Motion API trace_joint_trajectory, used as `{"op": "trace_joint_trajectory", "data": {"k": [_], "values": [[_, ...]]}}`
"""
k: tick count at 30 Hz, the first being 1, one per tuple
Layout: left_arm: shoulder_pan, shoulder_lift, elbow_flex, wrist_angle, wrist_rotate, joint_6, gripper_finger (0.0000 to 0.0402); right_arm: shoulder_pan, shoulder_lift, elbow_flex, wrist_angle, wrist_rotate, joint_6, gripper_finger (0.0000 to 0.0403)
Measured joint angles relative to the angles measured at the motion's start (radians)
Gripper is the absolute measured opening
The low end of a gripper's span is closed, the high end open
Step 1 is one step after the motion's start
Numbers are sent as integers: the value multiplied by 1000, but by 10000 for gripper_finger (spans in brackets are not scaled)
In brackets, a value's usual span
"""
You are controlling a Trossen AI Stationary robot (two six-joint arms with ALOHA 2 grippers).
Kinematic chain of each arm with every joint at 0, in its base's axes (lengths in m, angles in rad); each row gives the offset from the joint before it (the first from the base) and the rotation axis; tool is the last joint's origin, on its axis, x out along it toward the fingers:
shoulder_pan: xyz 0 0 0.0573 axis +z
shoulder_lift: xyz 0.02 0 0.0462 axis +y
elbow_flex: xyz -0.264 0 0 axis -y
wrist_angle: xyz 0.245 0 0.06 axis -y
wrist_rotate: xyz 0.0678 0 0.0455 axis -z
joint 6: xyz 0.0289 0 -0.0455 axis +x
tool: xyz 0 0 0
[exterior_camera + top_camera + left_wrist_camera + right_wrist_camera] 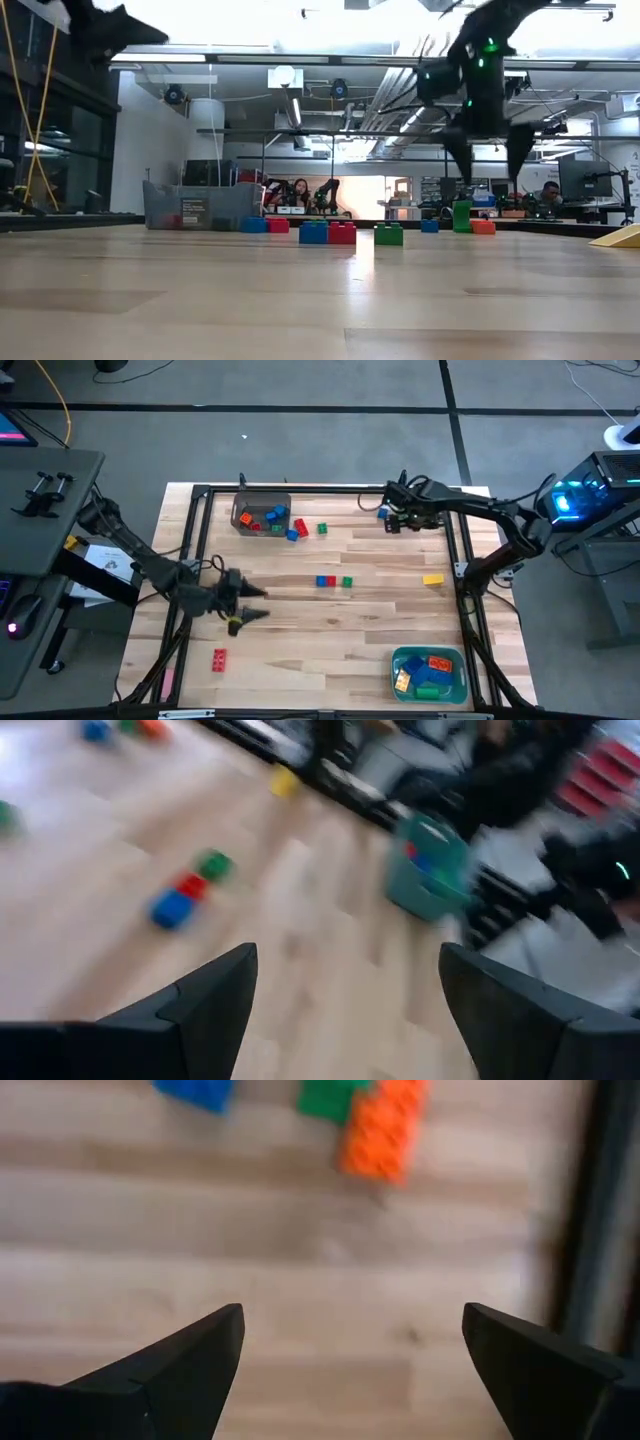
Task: Sort blocks by size
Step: Put the orange game piece into the blue bin
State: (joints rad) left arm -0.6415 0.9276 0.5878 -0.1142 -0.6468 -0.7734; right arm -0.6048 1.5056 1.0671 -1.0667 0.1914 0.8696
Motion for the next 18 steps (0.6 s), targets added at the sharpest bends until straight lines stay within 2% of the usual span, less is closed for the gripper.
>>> {"op": "trace_joint_trajectory", "data": {"k": [5,10,18], "values": [[78,-62,0,7,-171,58,295,-133,12,-85,200,-28,-113,371],[179,-113,8,23,-300,46,295,-237,20,-155,304,-65,-170,371],[310,-136,9,160,-341,140,295,-261,21,-248,438,-70,-208,371]]}}
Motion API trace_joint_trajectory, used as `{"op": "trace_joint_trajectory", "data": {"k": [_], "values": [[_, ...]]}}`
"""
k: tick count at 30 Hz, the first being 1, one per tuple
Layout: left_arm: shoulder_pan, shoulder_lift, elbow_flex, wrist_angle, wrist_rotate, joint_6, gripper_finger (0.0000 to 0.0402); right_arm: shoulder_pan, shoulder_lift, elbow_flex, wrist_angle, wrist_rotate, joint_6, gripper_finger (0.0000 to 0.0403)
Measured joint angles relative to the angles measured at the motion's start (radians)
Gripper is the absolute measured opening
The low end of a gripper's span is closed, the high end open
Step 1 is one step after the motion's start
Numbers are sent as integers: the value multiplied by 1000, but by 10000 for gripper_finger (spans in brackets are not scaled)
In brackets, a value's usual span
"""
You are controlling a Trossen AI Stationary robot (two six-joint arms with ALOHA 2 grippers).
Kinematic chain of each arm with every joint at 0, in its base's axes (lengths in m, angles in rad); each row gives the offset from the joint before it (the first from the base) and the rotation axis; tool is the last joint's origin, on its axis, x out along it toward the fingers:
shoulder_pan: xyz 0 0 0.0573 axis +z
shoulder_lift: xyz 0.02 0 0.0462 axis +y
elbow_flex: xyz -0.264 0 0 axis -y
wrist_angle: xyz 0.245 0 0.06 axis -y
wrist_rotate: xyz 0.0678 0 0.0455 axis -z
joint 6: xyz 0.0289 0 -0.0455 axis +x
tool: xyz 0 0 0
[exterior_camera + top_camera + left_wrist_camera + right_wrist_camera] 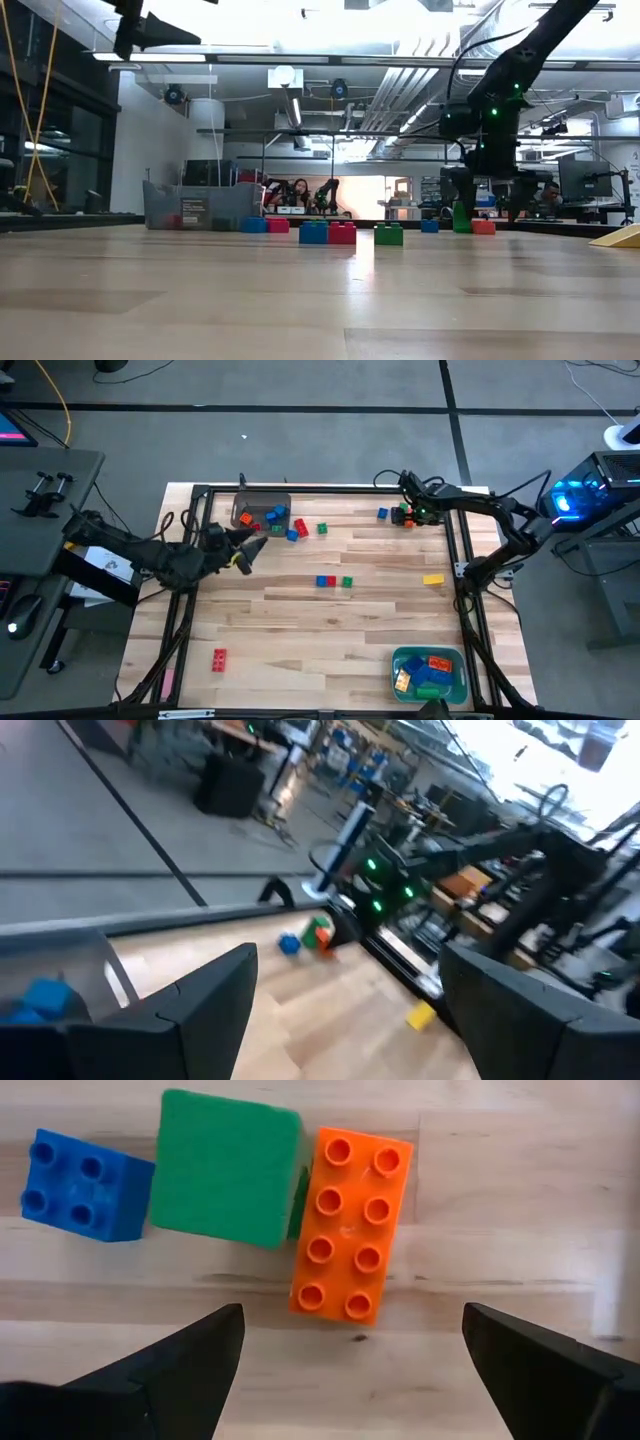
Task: Sort blocks by size
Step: Put the orange game piece into the blue bin
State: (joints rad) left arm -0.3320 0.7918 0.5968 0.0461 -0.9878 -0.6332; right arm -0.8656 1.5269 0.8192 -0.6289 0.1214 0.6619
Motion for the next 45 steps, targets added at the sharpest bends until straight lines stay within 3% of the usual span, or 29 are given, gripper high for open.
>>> {"op": "trace_joint_trajectory", "data": {"k": [6,10,16,23,26,31,33,39,45], "values": [[77,-1,0,66,35,154,295,0,0,-18,38,48,10,370],[113,-1,0,87,84,220,295,-1,12,-17,65,59,41,347],[138,-1,0,87,167,227,295,2,96,-14,82,54,99,288],[137,-1,0,86,186,227,295,28,114,-8,110,102,123,271],[137,-1,0,85,186,228,295,28,114,-8,105,103,119,240],[137,-1,0,85,186,267,295,28,113,-6,76,105,83,136],[137,-1,0,86,186,269,295,28,107,-6,69,97,54,136],[135,-73,0,128,232,271,295,65,-21,-12,-91,81,-37,136],[135,-187,0,163,221,365,295,164,-312,-11,-407,90,-87,136]]}}
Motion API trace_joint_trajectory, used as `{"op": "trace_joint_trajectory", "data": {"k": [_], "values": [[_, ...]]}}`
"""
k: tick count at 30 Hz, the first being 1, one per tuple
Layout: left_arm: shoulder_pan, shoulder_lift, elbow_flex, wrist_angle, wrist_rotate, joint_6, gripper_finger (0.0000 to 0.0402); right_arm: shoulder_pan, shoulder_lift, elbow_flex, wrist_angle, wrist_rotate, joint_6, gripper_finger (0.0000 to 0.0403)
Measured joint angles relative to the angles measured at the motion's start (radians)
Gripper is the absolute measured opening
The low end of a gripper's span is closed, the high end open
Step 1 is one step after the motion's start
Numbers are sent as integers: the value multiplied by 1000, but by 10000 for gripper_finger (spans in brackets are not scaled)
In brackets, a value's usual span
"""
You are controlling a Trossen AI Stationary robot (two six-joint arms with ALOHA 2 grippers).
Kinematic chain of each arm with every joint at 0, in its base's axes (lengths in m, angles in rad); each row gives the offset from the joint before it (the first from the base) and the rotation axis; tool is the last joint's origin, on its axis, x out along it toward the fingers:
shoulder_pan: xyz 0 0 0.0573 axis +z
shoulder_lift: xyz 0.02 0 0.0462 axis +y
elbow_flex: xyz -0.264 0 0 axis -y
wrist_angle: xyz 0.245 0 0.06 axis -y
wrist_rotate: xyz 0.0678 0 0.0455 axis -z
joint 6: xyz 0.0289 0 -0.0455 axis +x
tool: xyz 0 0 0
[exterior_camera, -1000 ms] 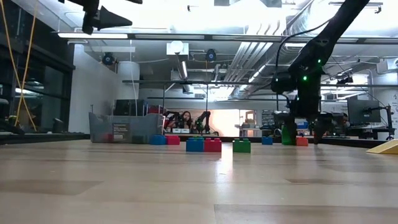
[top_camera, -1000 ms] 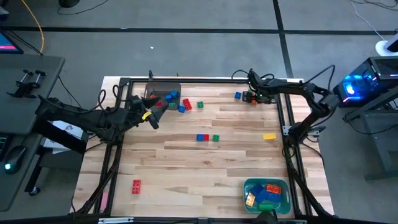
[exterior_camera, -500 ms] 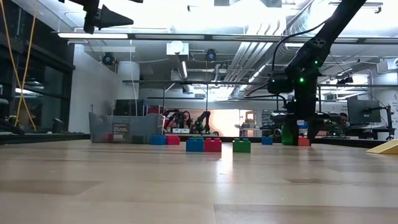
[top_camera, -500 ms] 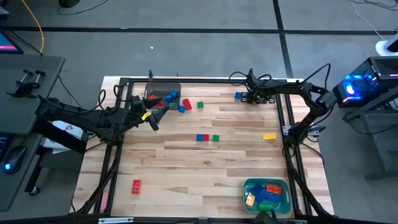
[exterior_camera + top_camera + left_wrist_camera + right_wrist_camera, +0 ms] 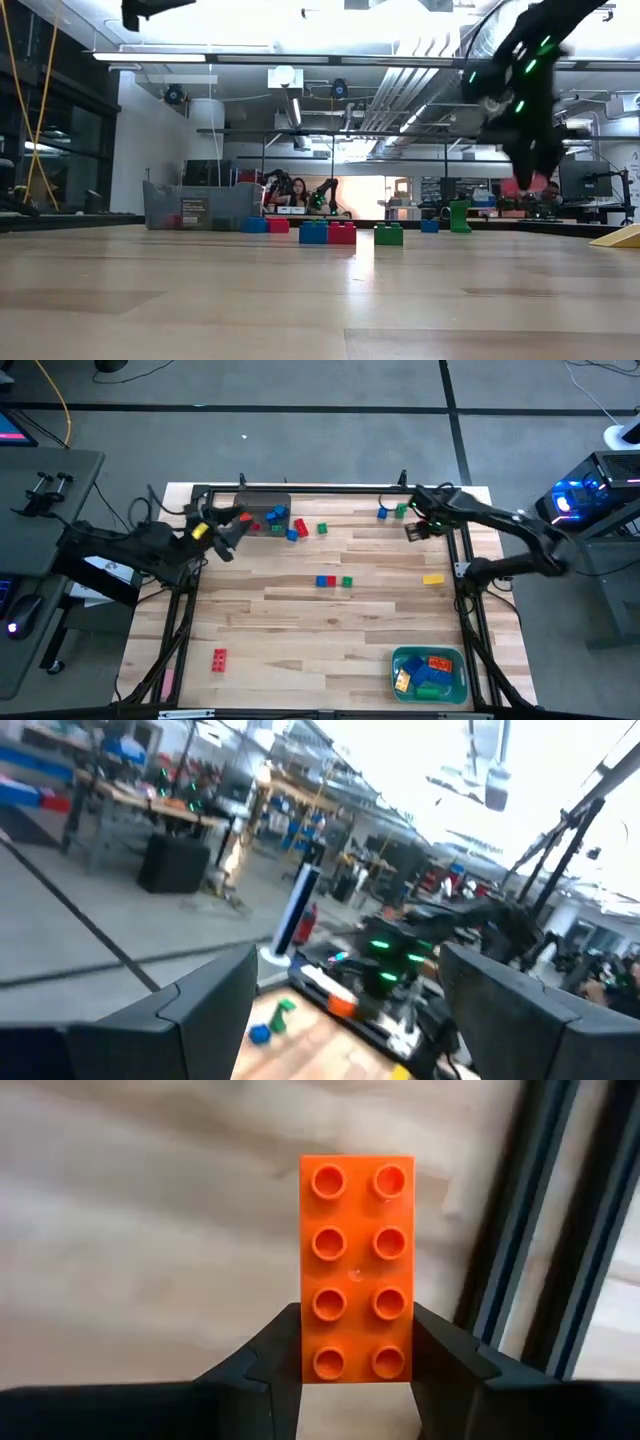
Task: Sort blocks by size
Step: Put the orange game piece into the blue bin
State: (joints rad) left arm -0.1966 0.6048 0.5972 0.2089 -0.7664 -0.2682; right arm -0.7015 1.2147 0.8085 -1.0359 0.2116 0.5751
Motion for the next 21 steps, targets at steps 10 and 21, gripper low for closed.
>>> {"op": "trace_joint_trajectory", "data": {"k": [10,21], "values": [[16,-67,0,-3,-21,89,295,624,-442,1,203,-442,562,136],[55,-62,0,-36,-2,89,295,1389,-181,2,493,-619,1109,136]]}}
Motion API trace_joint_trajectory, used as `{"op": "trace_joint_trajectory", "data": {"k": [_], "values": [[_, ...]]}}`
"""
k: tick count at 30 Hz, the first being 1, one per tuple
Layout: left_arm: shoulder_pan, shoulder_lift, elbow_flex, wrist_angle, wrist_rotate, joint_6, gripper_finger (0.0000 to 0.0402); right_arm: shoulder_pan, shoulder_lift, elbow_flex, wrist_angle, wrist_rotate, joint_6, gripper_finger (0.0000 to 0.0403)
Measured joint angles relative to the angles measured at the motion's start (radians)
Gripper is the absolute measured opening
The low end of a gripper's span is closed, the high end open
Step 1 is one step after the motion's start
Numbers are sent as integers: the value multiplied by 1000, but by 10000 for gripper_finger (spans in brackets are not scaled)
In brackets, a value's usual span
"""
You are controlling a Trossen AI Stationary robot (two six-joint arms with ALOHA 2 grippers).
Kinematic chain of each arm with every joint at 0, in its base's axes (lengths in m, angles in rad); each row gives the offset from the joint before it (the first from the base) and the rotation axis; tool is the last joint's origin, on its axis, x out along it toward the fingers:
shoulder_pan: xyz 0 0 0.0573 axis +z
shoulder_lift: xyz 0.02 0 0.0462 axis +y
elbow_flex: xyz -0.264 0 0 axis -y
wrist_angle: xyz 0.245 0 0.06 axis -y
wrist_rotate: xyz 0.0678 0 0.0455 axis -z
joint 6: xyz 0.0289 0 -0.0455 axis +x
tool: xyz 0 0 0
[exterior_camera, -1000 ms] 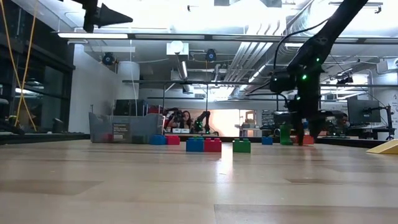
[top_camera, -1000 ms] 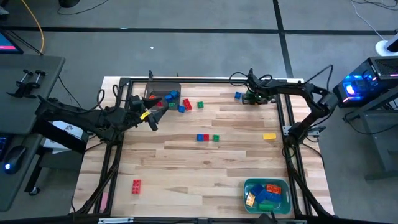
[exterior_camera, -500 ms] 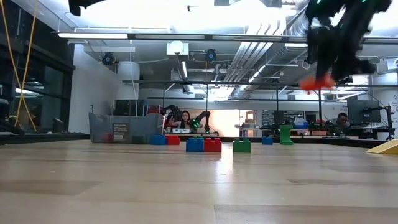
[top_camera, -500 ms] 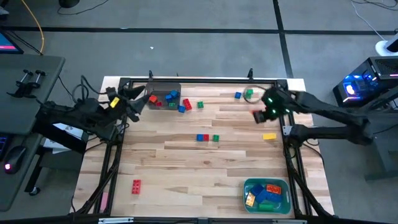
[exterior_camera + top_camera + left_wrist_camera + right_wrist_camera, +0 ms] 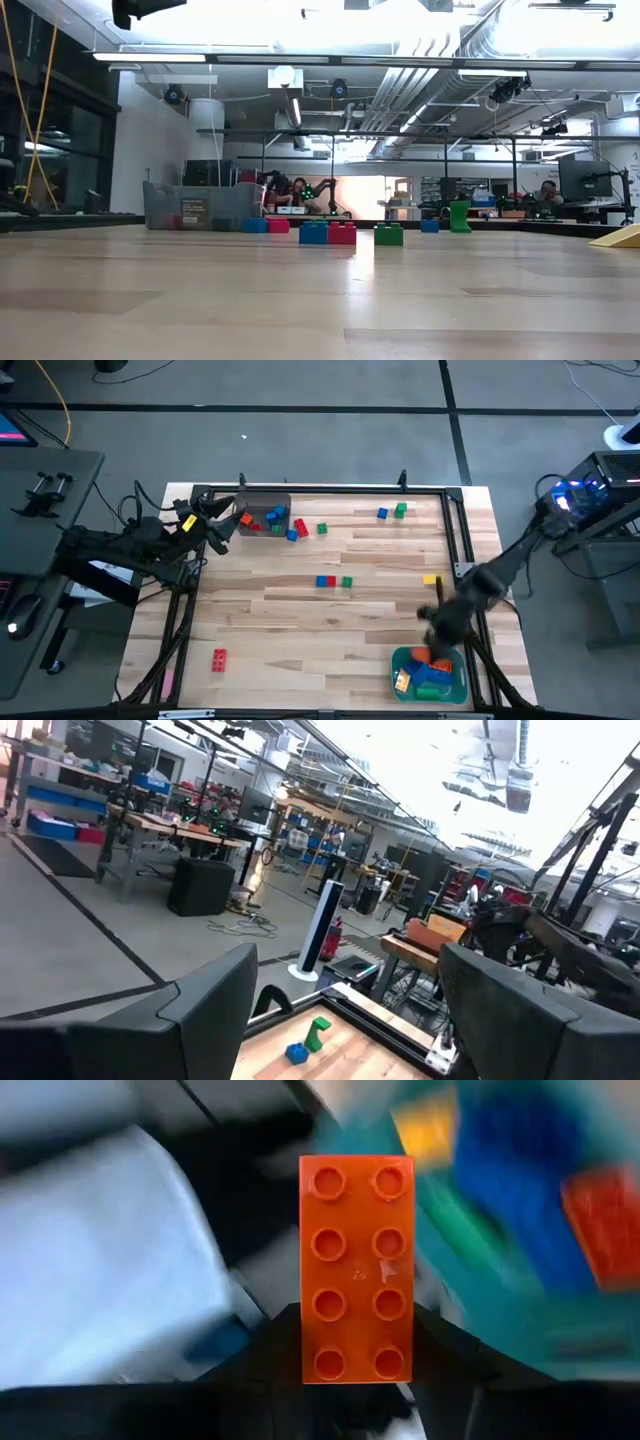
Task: Sort blocks by size
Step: Put the orange game piece into the blue bin, then put the right green block into the blue bin
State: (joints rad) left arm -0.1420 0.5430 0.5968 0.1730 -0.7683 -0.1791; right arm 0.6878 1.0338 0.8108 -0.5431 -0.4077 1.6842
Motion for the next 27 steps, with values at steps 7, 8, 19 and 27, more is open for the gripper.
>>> {"op": "trace_joint_trajectory", "data": {"k": [7,8,19,27], "values": [[20,0,0,3,0,0,295,92,166,0,9,-122,28,136],[24,0,0,3,0,0,295,90,174,0,9,-121,27,136],[31,0,0,4,27,-3,295,77,189,0,52,-193,45,273],[30,0,0,4,30,-14,295,-72,170,13,333,-107,-40,293]]}}
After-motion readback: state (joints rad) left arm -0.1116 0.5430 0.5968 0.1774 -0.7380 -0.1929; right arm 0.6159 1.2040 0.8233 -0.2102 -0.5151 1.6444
